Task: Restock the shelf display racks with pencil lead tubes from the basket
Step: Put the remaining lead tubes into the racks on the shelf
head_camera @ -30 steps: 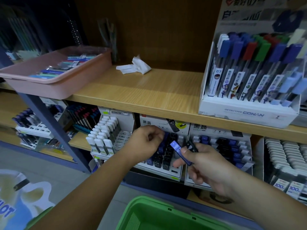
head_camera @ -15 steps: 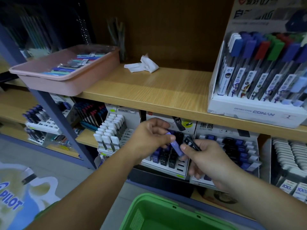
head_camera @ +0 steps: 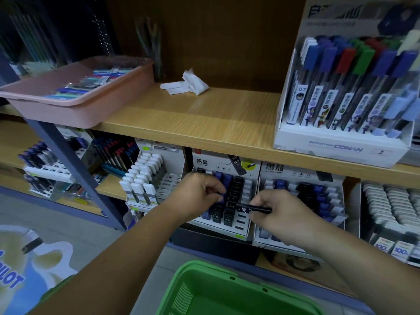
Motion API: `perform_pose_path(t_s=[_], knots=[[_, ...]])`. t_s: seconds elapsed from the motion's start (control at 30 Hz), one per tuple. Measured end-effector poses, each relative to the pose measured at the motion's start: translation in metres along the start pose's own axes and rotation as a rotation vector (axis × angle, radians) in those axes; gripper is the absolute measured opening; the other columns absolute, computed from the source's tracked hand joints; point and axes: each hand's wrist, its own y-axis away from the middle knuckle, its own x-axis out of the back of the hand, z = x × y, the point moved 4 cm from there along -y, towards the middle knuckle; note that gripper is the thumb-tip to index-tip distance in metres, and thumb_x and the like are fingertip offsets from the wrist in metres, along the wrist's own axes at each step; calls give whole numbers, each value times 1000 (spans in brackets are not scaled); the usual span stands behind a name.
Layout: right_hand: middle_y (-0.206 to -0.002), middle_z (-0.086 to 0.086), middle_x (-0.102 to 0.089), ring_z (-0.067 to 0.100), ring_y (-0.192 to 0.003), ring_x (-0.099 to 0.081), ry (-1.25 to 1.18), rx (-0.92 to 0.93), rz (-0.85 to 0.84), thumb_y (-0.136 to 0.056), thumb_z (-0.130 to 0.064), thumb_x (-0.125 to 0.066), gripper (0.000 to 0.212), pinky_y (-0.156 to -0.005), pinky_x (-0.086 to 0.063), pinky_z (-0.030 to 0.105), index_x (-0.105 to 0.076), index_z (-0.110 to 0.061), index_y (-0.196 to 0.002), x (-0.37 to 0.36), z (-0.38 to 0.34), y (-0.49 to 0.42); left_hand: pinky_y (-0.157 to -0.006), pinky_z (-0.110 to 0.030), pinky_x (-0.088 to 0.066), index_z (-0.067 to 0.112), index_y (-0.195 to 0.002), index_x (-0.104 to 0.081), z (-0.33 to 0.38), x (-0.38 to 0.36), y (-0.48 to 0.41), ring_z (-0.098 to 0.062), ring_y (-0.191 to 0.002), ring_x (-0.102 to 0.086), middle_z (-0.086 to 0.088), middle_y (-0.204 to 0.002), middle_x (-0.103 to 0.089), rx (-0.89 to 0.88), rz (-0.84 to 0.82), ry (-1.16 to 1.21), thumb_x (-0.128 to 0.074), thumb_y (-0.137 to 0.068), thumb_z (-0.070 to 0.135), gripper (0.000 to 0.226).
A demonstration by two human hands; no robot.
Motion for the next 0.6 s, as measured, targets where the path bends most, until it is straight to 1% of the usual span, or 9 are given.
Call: perform_pose_path(t_s=[0.07,0.13,0.2,0.27,0.33,0.4,0.47,0.53,0.6], knots=[[-68,-4,-60,-2,-35,-48,76,57,85,-95,-20,-72,4,-39,-33,10,-73,-16,-93,3,0,-1,-66,-4,-45,17,-102,-81,0,2,0,13,-70,-63,19,-79,-70,2,-10,-11,-79,-90,10,14],[-68,-7,-61,-3,-41,-52,146,75,123,-95,-25,-74,6,-43,-37,13,-76,-19,-93,4,-1,-2,-66,-3,-45,17,-103,-81,-1,3,0,14,-71,-63,16,-83,-72,-18,-3,-44,-79,-90,11,14],[-88,-6,-62,0,-60,-55,250,99,141,-98,-26,-69,12,-60,-44,19,-77,-21,-106,4,-1,-5,-72,-2,-45,18,-105,-82,1,5,1,10,-76,-65,11,-92,-75,-58,10,-91,-77,-92,11,16],[-107,-4,-53,9,-89,-55,338,134,141,-102,-22,-62,23,-80,-41,20,-72,-19,-123,2,-1,-9,-80,-11,-49,17,-105,-82,3,5,0,0,-84,-67,6,-100,-77,-127,22,-144,-76,-92,9,16],[-113,-4,-55,13,-103,-56,339,148,130,-102,-20,-63,26,-85,-39,18,-71,-19,-126,-1,-3,-10,-84,-17,-50,15,-104,-82,3,4,-1,-5,-87,-66,3,-101,-77,-188,28,-193,-76,-91,7,17],[-113,-4,-65,9,-97,-61,318,152,165,-96,-21,-72,22,-77,-45,18,-73,-23,-118,0,-5,-9,-85,-18,-50,17,-103,-82,2,3,-1,-4,-86,-65,4,-100,-77,-201,21,-199,-77,-90,8,16],[-106,-5,-70,8,-89,-60,283,153,214,-88,-21,-82,22,-75,-49,23,-72,-27,-106,1,-6,-8,-86,-21,-52,17,-103,-83,1,-2,-2,-7,-89,-67,4,-101,-77,-198,-19,-195,-76,-90,7,17],[-91,-10,-65,10,-84,-60,271,146,236,-81,-23,-88,24,-74,-53,29,-68,-28,-94,-1,-7,-7,-90,-25,-54,17,-106,-82,1,-9,-2,-11,-95,-68,3,-105,-76,-172,-78,-198,-70,-92,4,22],[-81,-17,-60,8,-81,-59,323,150,255,-79,-31,-90,23,-72,-53,31,-69,-31,-87,-3,-7,-8,-91,-26,-53,17,-109,-81,2,-11,-1,-15,-100,-67,1,-109,-75,-169,-92,-209,-63,-93,2,28]])
